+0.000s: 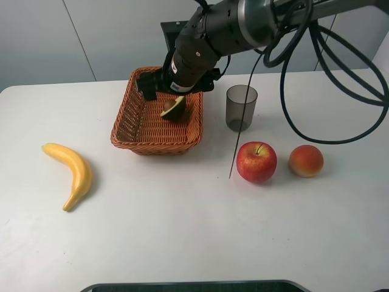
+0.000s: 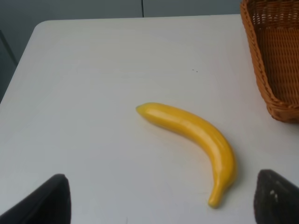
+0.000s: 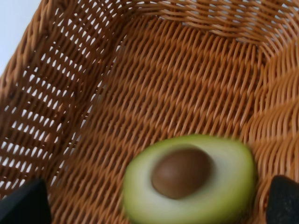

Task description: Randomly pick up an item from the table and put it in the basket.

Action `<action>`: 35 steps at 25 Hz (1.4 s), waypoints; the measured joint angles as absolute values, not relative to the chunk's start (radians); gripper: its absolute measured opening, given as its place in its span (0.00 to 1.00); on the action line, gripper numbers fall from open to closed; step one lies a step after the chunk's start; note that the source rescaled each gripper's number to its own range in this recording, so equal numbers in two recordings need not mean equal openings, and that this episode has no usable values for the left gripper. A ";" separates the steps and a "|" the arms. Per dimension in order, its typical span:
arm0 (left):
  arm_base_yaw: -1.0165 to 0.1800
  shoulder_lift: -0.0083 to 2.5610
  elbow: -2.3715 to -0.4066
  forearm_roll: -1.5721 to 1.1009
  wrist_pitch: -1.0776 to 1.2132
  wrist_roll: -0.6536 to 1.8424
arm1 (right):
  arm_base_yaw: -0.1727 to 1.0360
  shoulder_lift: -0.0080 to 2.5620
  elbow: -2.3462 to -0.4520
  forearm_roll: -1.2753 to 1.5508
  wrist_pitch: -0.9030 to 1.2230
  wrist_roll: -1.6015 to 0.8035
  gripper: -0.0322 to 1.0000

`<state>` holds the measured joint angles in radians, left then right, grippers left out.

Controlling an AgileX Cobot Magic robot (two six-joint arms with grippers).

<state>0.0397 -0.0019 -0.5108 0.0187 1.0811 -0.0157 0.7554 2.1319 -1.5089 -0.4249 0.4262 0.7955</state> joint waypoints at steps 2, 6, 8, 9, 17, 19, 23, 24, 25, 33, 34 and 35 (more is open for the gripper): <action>0.040 -0.002 -0.511 0.019 1.081 -0.016 | 0.755 2.105 -1.509 -0.401 0.460 0.789 0.99; 0.040 -0.002 -0.511 0.019 1.081 -0.016 | 0.749 2.045 -1.509 -0.311 0.566 0.699 1.00; 0.040 -0.002 -0.511 0.019 1.081 -0.016 | 0.735 2.012 -1.509 -0.268 0.635 0.651 1.00; 0.040 -0.002 -0.511 0.019 1.081 -0.016 | 0.724 1.995 -1.509 -0.249 0.680 0.629 1.00; 0.040 -0.002 -0.511 0.019 1.081 -0.016 | 0.566 1.765 -1.322 -0.203 0.928 0.582 1.00; 0.040 -0.002 -0.511 0.019 1.081 -0.016 | 0.507 1.663 -1.211 -0.194 0.930 0.582 1.00; 0.040 -0.002 -0.511 0.019 1.081 -0.020 | 0.387 1.450 -1.036 -0.192 0.939 0.576 1.00; 0.040 -0.002 -0.511 0.019 1.081 -0.020 | 0.354 1.403 -1.000 -0.192 0.942 0.569 1.00; 0.040 -0.002 -0.511 0.019 1.081 -0.020 | 0.320 1.346 -0.962 -0.192 0.947 0.562 1.00; 0.040 -0.002 -0.511 0.019 1.081 -0.023 | 0.140 0.963 -0.794 -0.196 1.038 0.442 1.00; 0.040 -0.002 -0.511 0.019 1.081 -0.023 | 0.138 0.918 -0.787 -0.196 1.053 0.428 1.00; 0.040 -0.002 -0.511 0.019 1.081 -0.023 | 0.138 0.873 -0.782 -0.196 1.063 0.413 1.00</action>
<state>0.0397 -0.0019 -0.5108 0.0187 1.0811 -0.0225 0.1379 0.8729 -0.7817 -0.1957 1.0634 0.4129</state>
